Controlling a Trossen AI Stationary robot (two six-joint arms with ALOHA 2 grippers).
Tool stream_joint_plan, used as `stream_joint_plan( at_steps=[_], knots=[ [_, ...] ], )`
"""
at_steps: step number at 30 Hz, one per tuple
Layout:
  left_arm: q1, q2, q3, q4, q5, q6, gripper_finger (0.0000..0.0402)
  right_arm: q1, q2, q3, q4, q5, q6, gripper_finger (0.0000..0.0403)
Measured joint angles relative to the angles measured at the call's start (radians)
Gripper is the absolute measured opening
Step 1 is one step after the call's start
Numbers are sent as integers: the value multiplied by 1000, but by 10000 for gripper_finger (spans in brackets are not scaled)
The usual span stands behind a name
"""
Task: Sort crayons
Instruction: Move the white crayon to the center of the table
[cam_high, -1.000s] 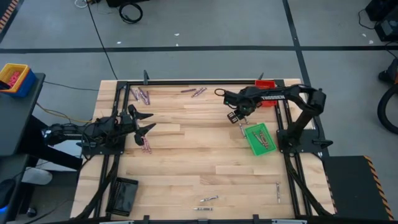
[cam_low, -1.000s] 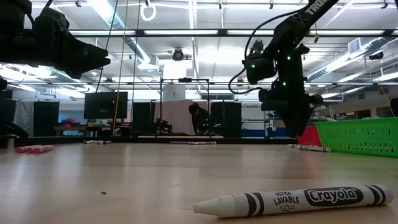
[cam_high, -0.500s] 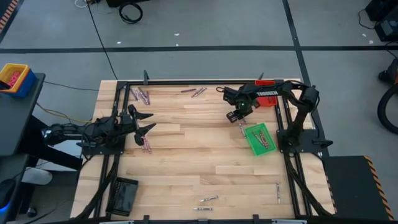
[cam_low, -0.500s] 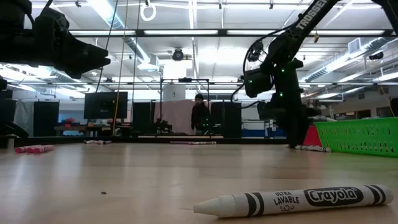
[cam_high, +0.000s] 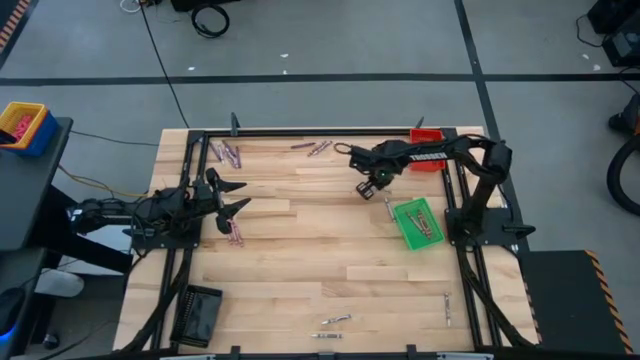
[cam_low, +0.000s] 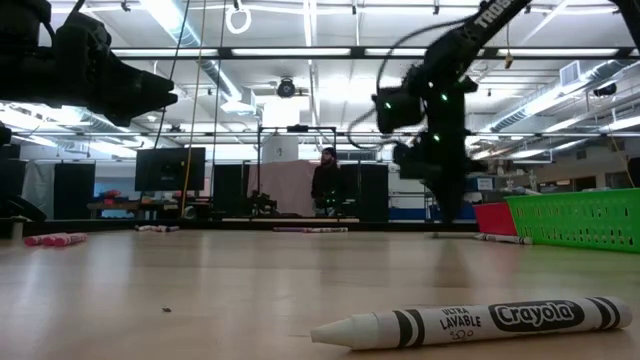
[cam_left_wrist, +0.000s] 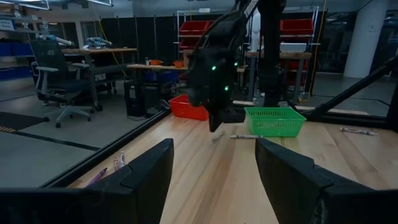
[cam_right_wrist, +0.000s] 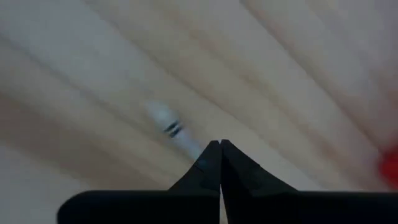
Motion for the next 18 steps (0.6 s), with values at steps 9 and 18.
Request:
stream_joint_plan(
  at_steps=[9, 18],
  knots=[
    [0, 0, 0, 0, 0, 0, 240, 227, 3, 200, 57, -37, -150, 3],
    [0, 0, 0, 0, 0, 0, 240, 316, 3, 205, -178, 162, -479, 40]
  ],
)
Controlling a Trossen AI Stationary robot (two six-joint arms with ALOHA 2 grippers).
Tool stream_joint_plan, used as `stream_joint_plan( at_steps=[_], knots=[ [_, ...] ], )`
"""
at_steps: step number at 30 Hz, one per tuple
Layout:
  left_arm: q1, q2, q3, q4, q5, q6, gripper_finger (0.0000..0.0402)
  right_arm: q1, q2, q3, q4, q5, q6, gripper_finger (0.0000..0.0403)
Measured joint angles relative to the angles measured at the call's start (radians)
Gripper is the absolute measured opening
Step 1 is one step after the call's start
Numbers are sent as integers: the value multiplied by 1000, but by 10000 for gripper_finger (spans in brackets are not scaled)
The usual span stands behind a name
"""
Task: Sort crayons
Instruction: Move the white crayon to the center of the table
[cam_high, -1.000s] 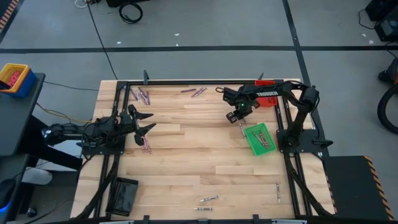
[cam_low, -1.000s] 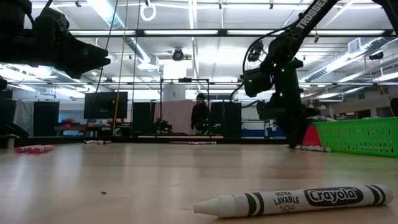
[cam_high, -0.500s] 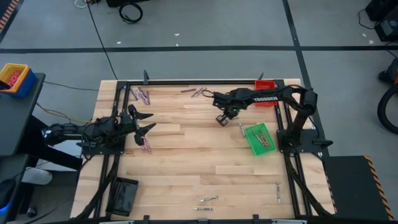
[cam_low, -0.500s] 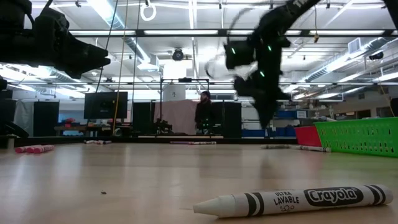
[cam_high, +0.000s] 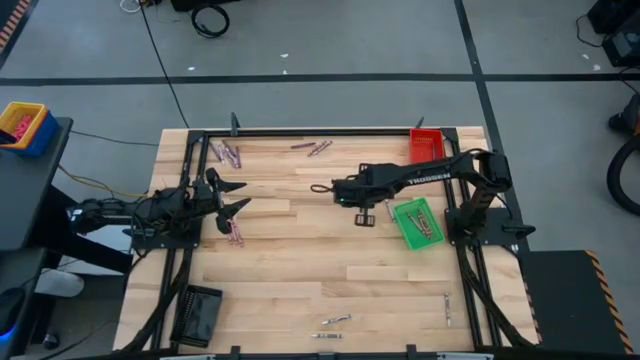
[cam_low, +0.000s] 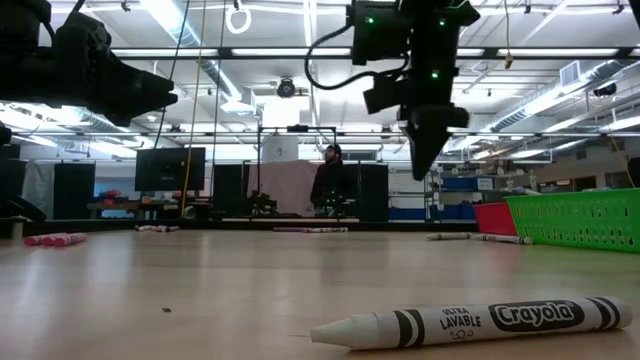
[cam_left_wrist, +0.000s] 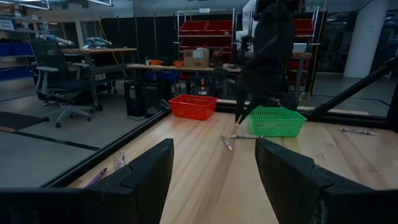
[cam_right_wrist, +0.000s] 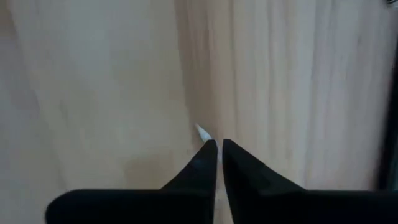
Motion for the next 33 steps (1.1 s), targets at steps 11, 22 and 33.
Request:
stream_joint_plan(
  at_steps=[11, 22, 33],
  knots=[
    [0, 0, 0, 0, 0, 0, 240, -140, -1, -89, 90, -187, -377, 111],
    [0, 0, 0, 0, 0, 0, 240, -245, -1, -223, 198, -185, -511, 111],
    [0, 0, 0, 0, 0, 0, 240, -284, -1, -289, 272, -267, -635, 111]
  ],
)
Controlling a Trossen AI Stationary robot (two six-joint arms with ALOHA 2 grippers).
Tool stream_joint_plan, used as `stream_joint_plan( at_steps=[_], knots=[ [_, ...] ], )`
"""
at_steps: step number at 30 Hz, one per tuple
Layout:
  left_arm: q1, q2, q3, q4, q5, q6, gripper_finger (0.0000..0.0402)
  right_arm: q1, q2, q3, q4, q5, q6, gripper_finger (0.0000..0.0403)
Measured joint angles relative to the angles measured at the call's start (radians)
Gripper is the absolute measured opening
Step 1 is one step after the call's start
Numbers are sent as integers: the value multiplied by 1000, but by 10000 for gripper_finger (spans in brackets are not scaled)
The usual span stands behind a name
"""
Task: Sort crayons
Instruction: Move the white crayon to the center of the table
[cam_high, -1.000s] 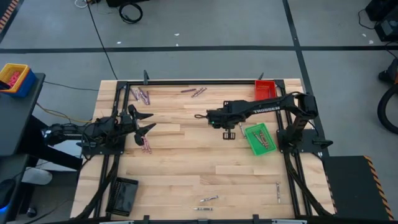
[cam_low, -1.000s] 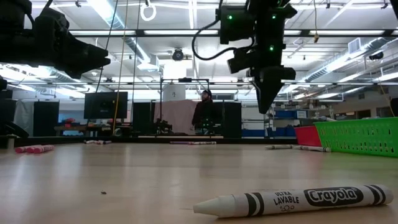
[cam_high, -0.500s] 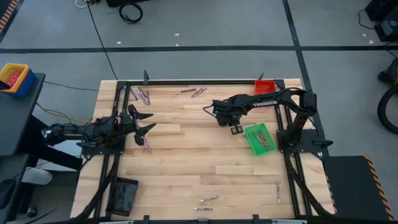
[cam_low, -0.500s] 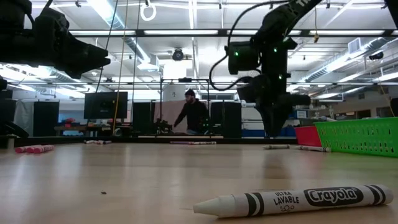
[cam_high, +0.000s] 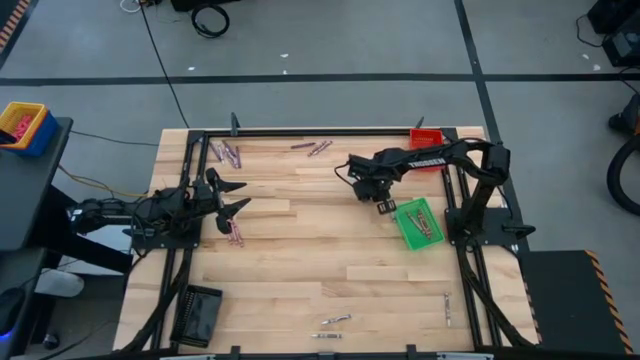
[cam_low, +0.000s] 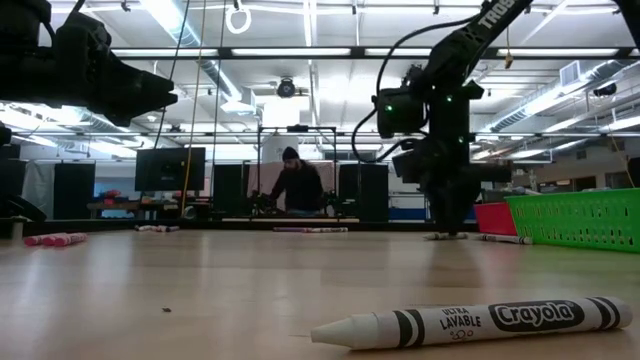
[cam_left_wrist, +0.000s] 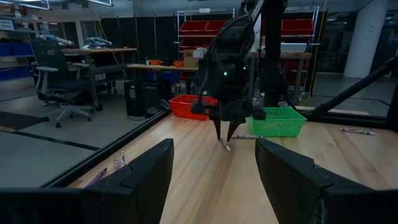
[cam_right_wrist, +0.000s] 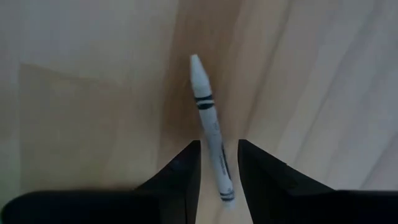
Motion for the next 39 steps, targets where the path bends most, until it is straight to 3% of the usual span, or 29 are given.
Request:
stream_joint_plan(
  at_steps=[8, 21, 27, 31, 35, 39],
  knots=[
    [0, 0, 0, 0, 0, 0, 240, -1, -7, -39, 46, -2, -22, 101],
    [0, 0, 0, 0, 0, 0, 240, 27, -4, -40, 50, 19, 2, 21],
    [0, 0, 0, 0, 0, 0, 240, 145, 1, 98, 65, 43, 150, 37],
    [0, 0, 0, 0, 0, 0, 240, 229, 3, 178, 176, 42, 252, 37],
    [0, 0, 0, 0, 0, 0, 240, 278, 11, 218, 317, 15, 433, 37],
    [0, 0, 0, 0, 0, 0, 240, 324, 61, 290, 341, -24, 597, 36]
  ],
)
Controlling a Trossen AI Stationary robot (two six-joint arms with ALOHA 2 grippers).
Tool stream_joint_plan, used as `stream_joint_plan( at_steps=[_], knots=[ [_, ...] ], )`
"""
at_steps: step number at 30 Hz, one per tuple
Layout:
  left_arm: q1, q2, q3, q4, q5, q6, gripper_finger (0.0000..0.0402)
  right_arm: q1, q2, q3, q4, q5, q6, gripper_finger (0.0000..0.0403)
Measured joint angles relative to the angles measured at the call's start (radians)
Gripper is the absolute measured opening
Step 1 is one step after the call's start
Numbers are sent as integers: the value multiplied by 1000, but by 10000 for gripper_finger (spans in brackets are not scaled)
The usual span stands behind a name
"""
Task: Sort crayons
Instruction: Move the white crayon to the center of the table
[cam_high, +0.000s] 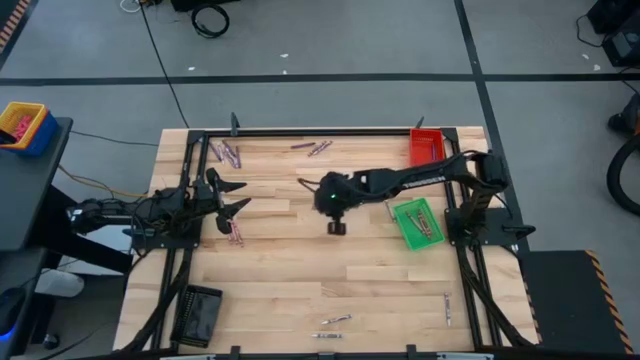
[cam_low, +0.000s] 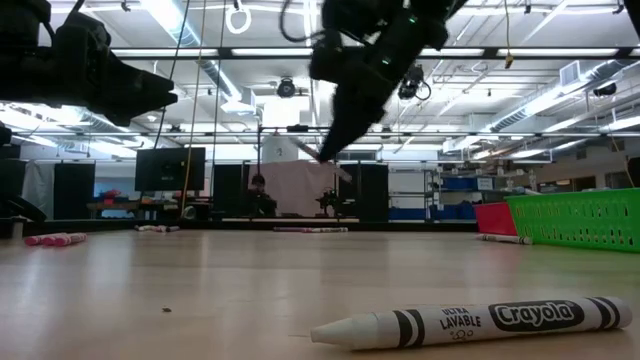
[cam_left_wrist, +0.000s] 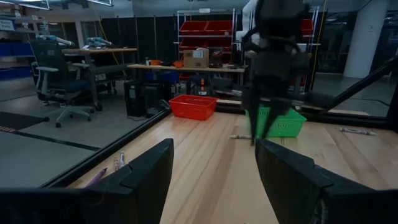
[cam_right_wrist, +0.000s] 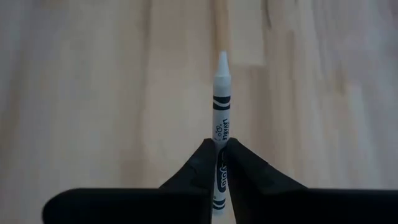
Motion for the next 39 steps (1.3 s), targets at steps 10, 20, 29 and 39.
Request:
stream_joint_plan(
  at_steps=[10, 20, 29, 39],
  knots=[
    [0, 15, 0, 4, 0, 0, 240, 80, 338, 420, -445, -34, 118, 36],
    [0, 16, 0, 4, 0, 0, 240, 65, 465, 511, -552, -33, 93, 40],
    [0, 20, 0, 1, 0, 0, 240, 37, 455, 509, -579, -69, 165, 115],
    [0, 20, 0, 0, 0, 0, 240, -41, 174, 152, -689, 188, 465, 135]
  ],
)
